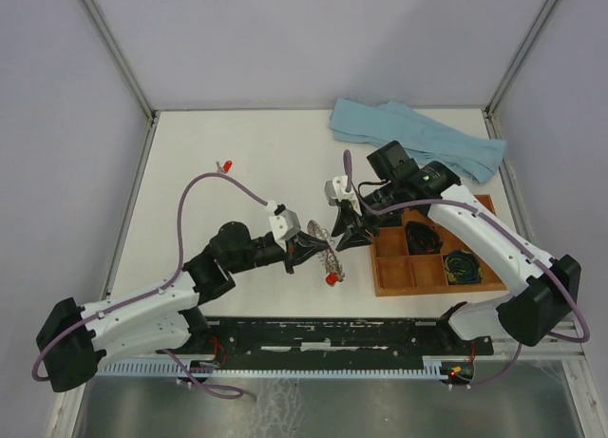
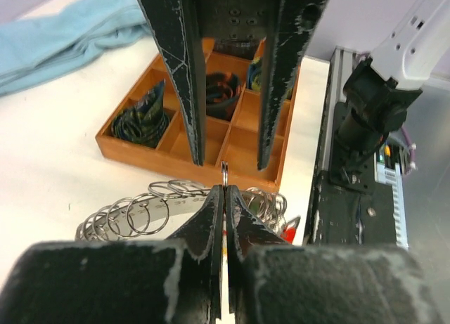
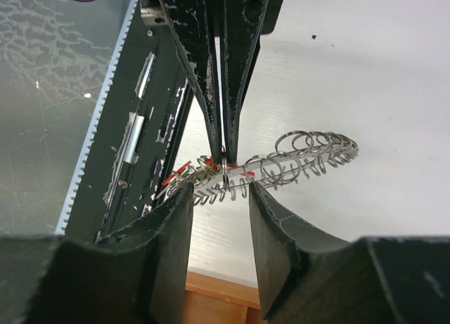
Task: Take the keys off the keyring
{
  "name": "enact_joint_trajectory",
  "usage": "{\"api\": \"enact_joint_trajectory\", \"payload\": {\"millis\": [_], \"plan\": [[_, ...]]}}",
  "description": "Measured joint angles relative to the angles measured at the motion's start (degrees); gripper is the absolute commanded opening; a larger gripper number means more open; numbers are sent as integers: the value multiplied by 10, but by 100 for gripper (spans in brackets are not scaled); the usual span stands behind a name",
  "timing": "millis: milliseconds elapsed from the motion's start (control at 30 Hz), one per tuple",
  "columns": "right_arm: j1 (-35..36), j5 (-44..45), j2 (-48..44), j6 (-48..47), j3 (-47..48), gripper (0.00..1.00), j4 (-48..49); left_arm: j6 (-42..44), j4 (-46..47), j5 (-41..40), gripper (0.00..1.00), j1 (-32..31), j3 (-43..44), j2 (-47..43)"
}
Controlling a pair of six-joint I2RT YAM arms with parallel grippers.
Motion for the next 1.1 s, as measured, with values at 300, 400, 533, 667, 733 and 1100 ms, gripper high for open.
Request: {"api": "enact_joint_trajectory", "payload": {"millis": [300, 400, 533, 667, 733, 1100], "plan": [[-17, 27, -47, -3, 8, 55, -9, 33, -317, -1, 3, 0, 195, 13], [-25, 22, -55, 15, 3, 54, 18, 36, -398, 0, 3, 0, 257, 40], [-32, -8, -56, 49, -21, 52, 63, 43, -486, 0, 3, 0, 323, 77], [-35, -48, -55, 74, -45, 46, 97, 47, -547, 0, 3, 0, 365, 104], [-35, -69, -55, 87, -56, 44, 112, 48, -569, 0, 3, 1, 378, 113], [-26, -106, -51, 135, -82, 35, 172, 57, -629, 4, 3, 1, 436, 149]]}}
